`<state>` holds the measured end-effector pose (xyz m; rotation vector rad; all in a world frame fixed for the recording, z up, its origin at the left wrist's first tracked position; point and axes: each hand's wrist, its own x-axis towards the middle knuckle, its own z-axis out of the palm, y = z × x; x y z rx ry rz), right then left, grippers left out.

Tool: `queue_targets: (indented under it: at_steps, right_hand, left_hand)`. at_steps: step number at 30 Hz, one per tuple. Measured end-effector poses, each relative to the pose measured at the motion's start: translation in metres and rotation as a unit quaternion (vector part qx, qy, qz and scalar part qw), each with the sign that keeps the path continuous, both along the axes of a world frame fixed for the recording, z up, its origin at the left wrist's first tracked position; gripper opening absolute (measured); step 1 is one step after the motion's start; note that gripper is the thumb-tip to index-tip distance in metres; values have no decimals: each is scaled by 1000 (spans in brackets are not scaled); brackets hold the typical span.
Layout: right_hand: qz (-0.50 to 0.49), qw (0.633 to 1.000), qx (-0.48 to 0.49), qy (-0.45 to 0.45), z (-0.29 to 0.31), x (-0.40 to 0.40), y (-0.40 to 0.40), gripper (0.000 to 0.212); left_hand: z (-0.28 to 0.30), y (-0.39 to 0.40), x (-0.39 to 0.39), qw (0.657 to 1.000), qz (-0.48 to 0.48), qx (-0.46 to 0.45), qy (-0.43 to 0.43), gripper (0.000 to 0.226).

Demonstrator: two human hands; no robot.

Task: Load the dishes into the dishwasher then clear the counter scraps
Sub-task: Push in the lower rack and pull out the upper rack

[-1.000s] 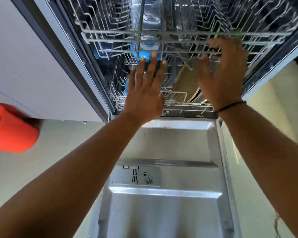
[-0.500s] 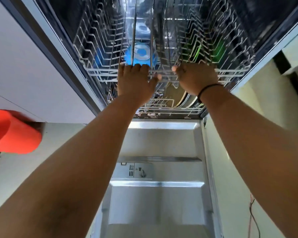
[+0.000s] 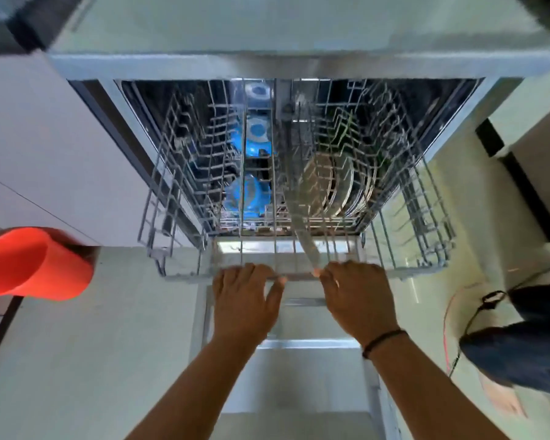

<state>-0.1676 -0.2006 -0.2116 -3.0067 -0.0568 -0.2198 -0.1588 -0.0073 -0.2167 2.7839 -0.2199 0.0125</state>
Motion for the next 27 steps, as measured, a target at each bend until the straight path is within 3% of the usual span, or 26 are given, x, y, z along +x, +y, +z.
queue_targets:
  at_steps: [5,9,12,17,21,27]
  right_hand:
    - [7,999,29,35,6,-49,-2,41]
    - [36,999,-6,33,13,-76,0,18]
    - [0,997,-1,77,9,-99,2,31]
    - [6,995,-2,98,12,-109,-2,40]
    - [25,976,22,215,16,-109,-6,36]
    - [85,951,22,298,43,-114,-19,50]
  left_hand:
    - [18,2,-48,998,-6,-2,60,34]
    - [28,2,-73,995,-2,10,102,35]
    - [36,1,-91,984,5,42,172,36]
    - [46,0,-103,979,-5,39,201,36]
    - [49,6,-104,972,-53,67,219,37]
    - [73,27,-109,935,-162,126,290,70]
